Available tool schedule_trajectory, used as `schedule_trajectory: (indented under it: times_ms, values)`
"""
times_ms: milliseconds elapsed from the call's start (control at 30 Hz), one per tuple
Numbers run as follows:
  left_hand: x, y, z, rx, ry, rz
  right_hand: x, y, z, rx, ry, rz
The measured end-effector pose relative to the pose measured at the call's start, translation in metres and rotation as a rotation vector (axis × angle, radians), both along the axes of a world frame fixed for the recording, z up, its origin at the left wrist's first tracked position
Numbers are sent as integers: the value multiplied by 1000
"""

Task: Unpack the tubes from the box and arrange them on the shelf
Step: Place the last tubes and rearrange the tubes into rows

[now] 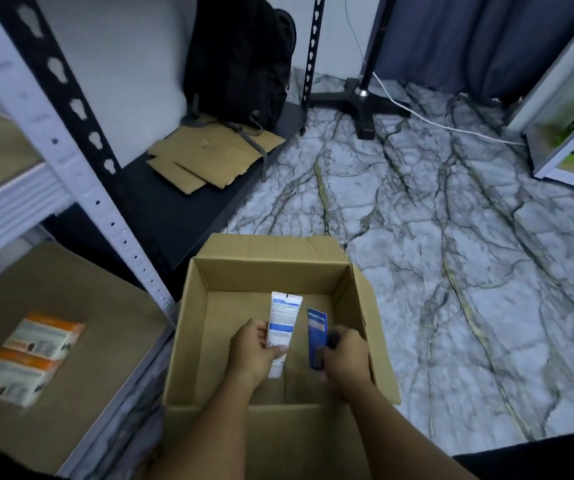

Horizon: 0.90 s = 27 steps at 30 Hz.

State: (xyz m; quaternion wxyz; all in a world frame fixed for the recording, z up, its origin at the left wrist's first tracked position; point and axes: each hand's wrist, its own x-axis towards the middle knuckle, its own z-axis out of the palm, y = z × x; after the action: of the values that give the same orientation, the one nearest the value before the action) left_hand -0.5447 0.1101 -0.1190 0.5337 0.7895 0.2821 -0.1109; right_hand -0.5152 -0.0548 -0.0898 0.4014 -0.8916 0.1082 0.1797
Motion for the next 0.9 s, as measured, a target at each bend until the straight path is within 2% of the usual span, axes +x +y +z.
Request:
schedule_trajectory:
  times_ms: [167,267,400,667,900]
  values:
    - [-13,18,66,16,-220,94,-14,0,61,306,-142,-17]
    - [-23,26,107,19,-345,129,-18,2,99,427,-213,45]
    - [-47,36,170,63,-498,157,-27,11,161,537,-300,182]
    - [-103,75,286,186,-703,239,-42,61,269,583,-494,381]
    - [-159,127,356,270,-822,431,-66,145,331,759,-481,569]
